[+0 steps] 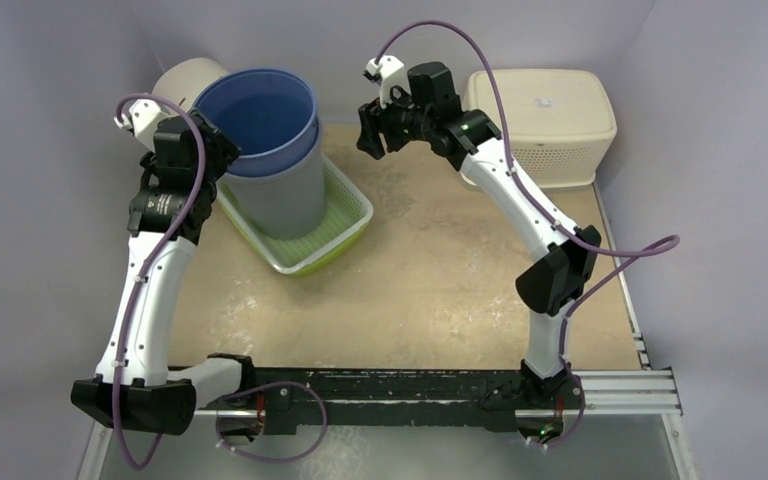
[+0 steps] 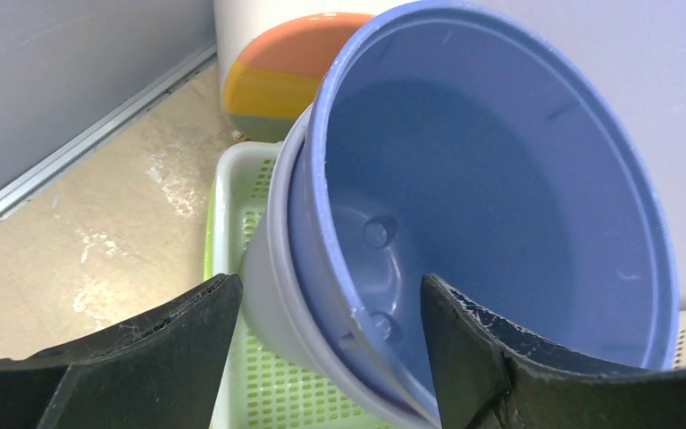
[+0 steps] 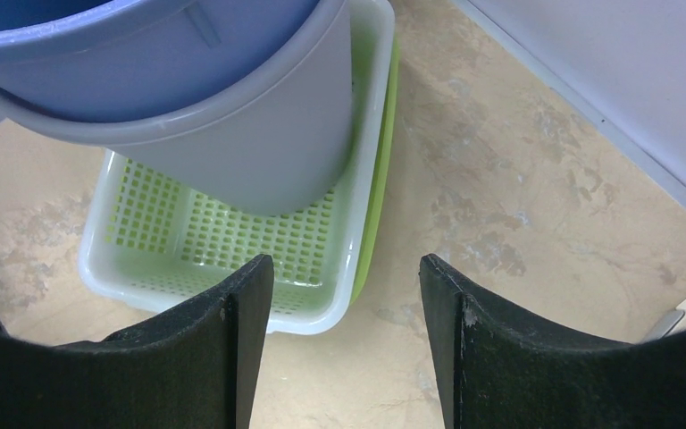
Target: Turn the large container upside down
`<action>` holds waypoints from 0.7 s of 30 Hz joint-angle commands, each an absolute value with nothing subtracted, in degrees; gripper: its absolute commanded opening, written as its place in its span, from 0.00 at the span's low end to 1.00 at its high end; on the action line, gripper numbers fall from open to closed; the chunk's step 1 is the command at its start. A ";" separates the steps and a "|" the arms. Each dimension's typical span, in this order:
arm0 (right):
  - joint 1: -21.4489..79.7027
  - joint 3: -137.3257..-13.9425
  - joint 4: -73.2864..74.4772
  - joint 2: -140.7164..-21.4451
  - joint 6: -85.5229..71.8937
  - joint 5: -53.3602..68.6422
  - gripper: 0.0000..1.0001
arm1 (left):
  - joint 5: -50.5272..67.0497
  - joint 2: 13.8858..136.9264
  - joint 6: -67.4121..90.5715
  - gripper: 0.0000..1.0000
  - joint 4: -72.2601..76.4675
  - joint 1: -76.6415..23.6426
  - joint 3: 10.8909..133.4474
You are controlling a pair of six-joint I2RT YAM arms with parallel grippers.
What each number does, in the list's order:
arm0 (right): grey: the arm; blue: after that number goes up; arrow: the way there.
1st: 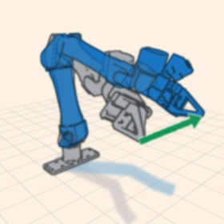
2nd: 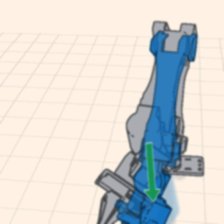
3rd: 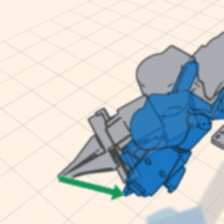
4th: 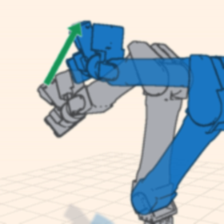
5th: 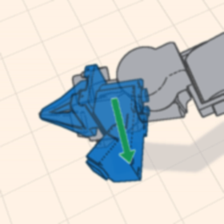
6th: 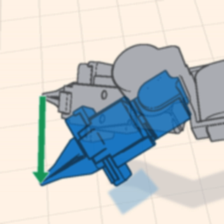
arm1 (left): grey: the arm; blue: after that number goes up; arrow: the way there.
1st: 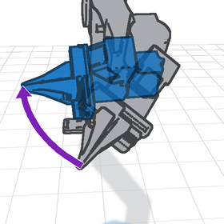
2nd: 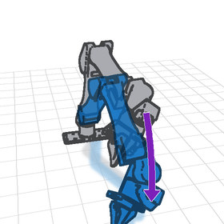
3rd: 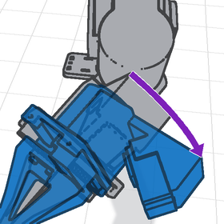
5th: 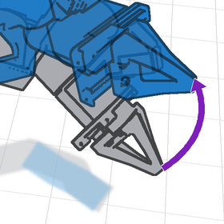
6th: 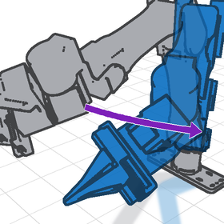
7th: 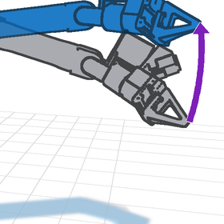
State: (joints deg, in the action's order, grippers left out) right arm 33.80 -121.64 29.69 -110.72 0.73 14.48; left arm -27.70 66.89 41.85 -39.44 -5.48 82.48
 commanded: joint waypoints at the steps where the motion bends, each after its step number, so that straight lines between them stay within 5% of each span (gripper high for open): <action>1: 33.70 -121.35 28.15 -106.44 1.98 13.99 0.63 | -26.52 67.23 44.12 0.72 -33.26 -4.58 83.58; 13: 33.05 -120.23 29.64 -105.86 2.37 13.04 0.62 | -22.94 69.18 47.40 0.54 -26.27 -3.47 78.02; 16: 32.88 -119.37 29.68 -105.16 2.32 12.80 0.62 | -22.07 69.44 47.70 0.40 -24.06 -3.43 76.35; 19: 32.66 -118.43 29.63 -104.57 2.02 12.36 0.61 | -20.56 70.03 47.57 0.05 -21.72 -3.35 75.54; 21: 32.62 -117.78 29.51 -104.06 1.94 12.22 0.61 | -18.52 70.48 46.83 0.00 -20.82 -3.34 75.75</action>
